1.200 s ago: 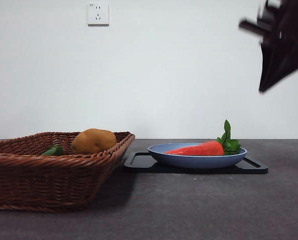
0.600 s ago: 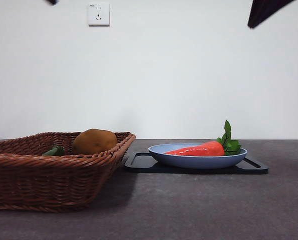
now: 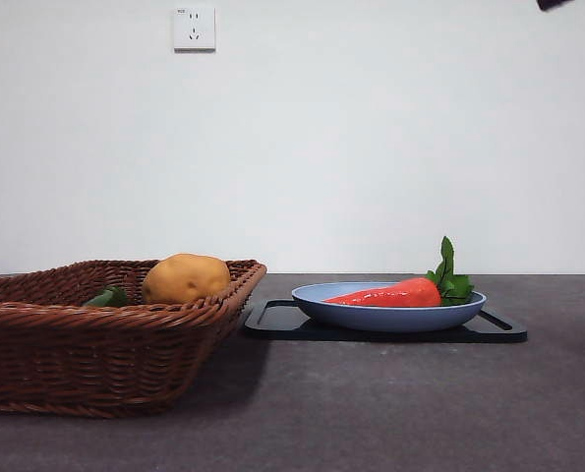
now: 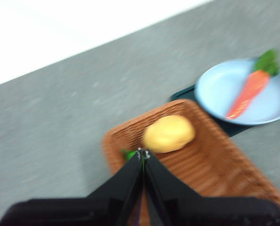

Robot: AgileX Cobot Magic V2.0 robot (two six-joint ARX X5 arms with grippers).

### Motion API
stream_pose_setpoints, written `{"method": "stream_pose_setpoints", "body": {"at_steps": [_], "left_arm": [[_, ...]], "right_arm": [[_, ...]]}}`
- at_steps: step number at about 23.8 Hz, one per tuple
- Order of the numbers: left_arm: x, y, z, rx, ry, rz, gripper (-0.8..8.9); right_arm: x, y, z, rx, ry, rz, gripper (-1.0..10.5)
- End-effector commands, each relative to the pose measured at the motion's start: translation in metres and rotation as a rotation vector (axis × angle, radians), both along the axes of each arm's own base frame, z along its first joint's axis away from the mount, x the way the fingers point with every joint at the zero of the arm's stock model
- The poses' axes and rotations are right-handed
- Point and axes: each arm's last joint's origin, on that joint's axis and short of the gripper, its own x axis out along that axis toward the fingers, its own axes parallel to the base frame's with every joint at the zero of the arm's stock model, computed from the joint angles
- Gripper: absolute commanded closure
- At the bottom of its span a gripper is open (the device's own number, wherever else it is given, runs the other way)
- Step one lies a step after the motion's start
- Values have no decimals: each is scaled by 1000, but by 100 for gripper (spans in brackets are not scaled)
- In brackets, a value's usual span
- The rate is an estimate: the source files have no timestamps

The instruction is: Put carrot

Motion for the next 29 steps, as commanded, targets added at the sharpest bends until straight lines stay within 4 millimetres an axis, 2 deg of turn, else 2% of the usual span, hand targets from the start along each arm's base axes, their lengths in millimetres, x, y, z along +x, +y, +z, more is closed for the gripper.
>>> {"method": "stream_pose_setpoints", "body": {"at_steps": [1, 3, 5, 18, 20, 23, 25, 29], "left_arm": [[-10, 3, -18, -99, -20, -38, 807], [-16, 5, -32, -131, -17, -63, 807], [-17, 5, -35, -129, 23, -86, 805], [-7, -1, -41, -107, 75, -74, 805], [-15, 5, -37, -123, 33, -60, 805], [-40, 23, -23, -159, -124, -63, 805], [-56, 37, -18, -179, -221, 20, 805], [-70, 54, -29, -153, -322, 227, 805]], "right_arm": [[-6, -3, -21, 42, -66, 6, 941], [-9, -6, -37, 60, -85, 4, 941], [-9, -6, -41, 55, -70, 2, 941], [-8, -5, -42, 47, -62, 1, 936], [-8, -5, -42, 47, -62, 1, 936], [-8, -5, -42, 47, -62, 1, 936], [-8, -5, -42, 47, -62, 1, 936], [-8, -5, -42, 47, -62, 1, 936]]}}
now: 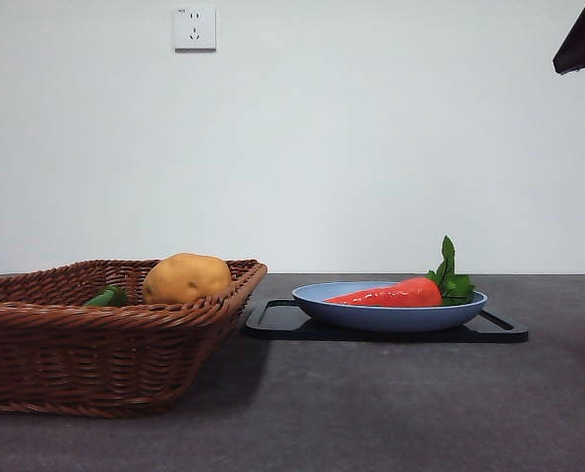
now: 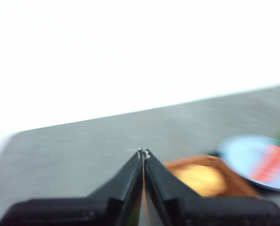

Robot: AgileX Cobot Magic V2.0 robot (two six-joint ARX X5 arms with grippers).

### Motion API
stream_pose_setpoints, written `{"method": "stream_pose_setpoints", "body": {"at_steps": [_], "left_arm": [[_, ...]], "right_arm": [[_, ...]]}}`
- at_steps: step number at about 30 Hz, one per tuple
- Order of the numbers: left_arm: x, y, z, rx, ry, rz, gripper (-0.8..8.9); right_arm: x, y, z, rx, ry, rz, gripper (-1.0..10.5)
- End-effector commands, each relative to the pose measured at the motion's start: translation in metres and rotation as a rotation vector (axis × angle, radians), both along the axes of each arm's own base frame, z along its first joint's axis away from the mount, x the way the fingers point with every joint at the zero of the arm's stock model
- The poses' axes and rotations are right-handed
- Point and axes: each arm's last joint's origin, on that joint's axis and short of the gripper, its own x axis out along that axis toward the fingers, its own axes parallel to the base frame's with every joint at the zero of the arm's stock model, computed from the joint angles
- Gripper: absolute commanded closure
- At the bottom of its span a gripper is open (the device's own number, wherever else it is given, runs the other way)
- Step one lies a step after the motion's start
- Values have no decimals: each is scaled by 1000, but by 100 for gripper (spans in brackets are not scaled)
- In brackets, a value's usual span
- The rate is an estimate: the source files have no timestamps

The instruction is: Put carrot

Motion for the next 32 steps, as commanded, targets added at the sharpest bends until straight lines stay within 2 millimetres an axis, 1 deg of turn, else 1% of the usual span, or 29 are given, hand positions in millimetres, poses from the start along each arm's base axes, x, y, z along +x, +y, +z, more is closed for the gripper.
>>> {"method": "stream_pose_setpoints", "body": {"at_steps": [1, 6, 14, 17, 25, 30, 32], "left_arm": [[0, 4, -10, 18, -4, 80, 805], [6, 8, -37, 16, 14, 148, 805], [23, 9, -94, 17, 24, 161, 805], [30, 8, -112, 19, 54, 160, 805], [38, 8, -145, 27, 134, 161, 805], [40, 8, -157, 30, 168, 161, 805], [41, 8, -158, 25, 148, 160, 805]], "right_arm": [[0, 1, 3, 12, -14, 2, 936], [0, 1, 3, 12, -14, 2, 936], [0, 1, 3, 12, -14, 2, 936], [0, 1, 3, 13, -14, 2, 936], [0, 1, 3, 12, -14, 2, 936], [0, 1, 3, 12, -14, 2, 936], [0, 1, 3, 12, -14, 2, 936]]}}
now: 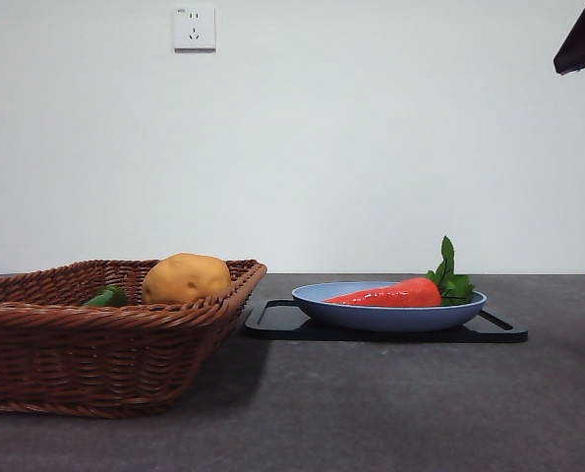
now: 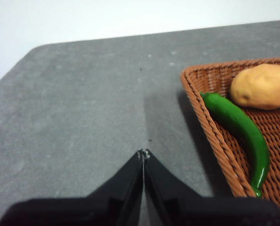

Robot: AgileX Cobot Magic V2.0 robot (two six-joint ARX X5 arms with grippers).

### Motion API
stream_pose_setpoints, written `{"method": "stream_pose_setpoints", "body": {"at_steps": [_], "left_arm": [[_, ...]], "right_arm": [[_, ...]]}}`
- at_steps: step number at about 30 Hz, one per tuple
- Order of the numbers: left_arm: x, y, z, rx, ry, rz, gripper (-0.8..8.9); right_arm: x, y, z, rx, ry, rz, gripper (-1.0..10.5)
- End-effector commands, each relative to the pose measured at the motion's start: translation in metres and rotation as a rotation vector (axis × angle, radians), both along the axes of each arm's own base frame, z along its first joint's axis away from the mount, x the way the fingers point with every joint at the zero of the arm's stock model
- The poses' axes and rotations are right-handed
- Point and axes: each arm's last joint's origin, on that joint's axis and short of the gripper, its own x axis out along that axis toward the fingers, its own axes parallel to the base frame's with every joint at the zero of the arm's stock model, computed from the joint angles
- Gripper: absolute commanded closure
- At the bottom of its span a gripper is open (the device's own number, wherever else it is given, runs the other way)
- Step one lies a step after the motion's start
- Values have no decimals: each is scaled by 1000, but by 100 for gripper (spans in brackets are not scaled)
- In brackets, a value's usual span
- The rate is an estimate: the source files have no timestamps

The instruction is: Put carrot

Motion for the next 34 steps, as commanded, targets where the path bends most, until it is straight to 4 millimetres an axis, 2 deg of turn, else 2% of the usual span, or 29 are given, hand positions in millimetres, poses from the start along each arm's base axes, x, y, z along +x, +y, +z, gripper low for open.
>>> {"method": "stream_pose_setpoints", "body": {"at_steps": [1, 27, 31, 34], "left_arm": [[1, 0, -2, 1, -26, 1, 805], [2, 0, -2, -6, -32, 2, 805], [2, 0, -2, -6, -32, 2, 805], [2, 0, -2, -6, -32, 2, 805]], "right_arm": [[0, 1, 3, 12, -14, 2, 936], [0, 1, 3, 13, -14, 3, 936], [-8, -12, 9, -90, -102, -49, 936], [-15, -26, 11, -69, -153, -93, 936]]}}
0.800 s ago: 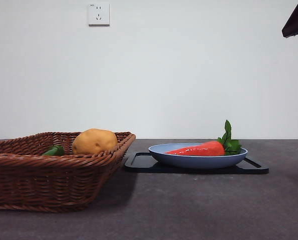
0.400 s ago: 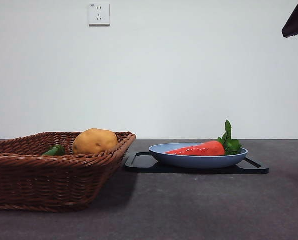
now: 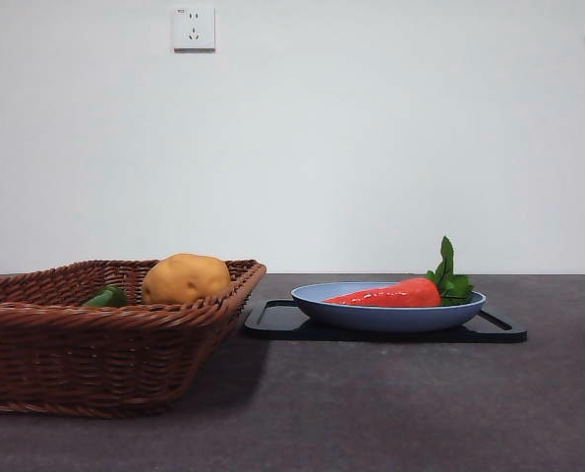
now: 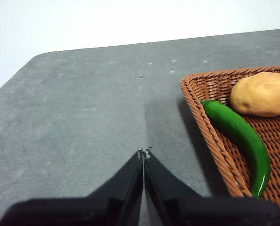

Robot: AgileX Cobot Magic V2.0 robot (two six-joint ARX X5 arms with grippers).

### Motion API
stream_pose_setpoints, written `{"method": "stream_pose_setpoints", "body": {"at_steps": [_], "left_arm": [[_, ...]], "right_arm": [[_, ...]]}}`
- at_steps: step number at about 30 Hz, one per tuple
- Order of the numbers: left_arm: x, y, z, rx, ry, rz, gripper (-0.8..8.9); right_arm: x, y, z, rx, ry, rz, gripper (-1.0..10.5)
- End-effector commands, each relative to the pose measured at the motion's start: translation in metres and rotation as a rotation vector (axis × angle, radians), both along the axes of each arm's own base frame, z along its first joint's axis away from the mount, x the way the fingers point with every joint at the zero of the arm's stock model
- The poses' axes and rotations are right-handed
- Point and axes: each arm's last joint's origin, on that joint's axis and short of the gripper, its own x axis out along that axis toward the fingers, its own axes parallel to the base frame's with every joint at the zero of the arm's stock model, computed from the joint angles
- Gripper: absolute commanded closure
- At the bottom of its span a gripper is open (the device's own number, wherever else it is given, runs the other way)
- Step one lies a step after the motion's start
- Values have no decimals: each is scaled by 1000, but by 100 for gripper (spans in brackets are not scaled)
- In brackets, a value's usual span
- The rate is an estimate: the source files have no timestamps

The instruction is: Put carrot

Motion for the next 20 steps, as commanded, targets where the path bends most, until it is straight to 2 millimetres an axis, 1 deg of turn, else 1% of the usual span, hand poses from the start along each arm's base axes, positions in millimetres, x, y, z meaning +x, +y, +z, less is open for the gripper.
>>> {"method": "stream_pose_setpoints", "body": {"at_steps": [1, 3, 5, 10, 12, 16, 20], "left_arm": [[0, 0, -1, -4, -6, 2, 805], [0, 0, -1, -4, -6, 2, 805], [0, 0, -1, -4, -6, 2, 805], [0, 0, -1, -4, -6, 2, 805], [0, 0, -1, -4, -6, 2, 805], [0, 0, -1, -4, -6, 2, 805], [0, 0, -1, -4, -6, 2, 805]], "right_arm": [[-6, -13, 0, -5, -62, -31, 936], [-10, -21, -6, 22, -78, -27, 936], [-12, -28, -16, 38, -86, -26, 936], [-14, -41, -51, 62, -81, -24, 936], [-12, -44, -67, 68, -78, -27, 936], [-7, -47, -92, 70, -80, -52, 936], [-5, -47, -109, 56, -51, -56, 936]]}}
